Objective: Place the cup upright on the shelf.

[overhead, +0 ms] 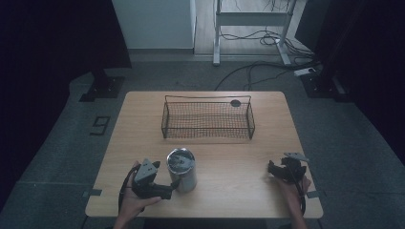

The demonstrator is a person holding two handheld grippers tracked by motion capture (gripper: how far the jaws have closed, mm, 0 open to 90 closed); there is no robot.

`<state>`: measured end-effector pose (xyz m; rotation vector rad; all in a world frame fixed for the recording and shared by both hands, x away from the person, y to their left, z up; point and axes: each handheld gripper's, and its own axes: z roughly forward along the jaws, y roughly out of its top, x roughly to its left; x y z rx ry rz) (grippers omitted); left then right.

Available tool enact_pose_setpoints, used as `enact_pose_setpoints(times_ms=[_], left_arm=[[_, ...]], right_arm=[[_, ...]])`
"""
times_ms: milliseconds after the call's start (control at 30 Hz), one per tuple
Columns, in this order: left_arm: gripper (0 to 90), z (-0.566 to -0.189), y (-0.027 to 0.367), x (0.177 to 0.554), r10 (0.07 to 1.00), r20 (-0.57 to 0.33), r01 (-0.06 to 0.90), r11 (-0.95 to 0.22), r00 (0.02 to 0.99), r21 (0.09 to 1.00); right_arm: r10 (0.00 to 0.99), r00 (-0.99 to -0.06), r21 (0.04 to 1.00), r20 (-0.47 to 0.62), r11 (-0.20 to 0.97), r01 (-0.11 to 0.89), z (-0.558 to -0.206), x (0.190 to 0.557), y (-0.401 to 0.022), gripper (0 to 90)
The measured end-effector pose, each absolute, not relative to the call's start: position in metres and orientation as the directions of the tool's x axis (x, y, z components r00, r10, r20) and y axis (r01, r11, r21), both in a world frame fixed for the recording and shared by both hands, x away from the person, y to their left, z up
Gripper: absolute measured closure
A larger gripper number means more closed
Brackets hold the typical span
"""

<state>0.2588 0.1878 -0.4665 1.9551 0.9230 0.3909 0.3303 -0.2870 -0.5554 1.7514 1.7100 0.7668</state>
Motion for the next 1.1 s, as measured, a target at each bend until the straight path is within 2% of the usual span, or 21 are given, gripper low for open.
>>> enact_pose_setpoints(times_ms=[1100], left_arm=[[0.0, -0.485, 0.151, 0.281, 0.733, -0.083, 0.473, -0.344, 0.675, 0.811]], right_arm=[[1.0, 0.019, 0.739, 0.011, -0.021, 0.674, -0.555, 0.33, -0.287, 13.5]])
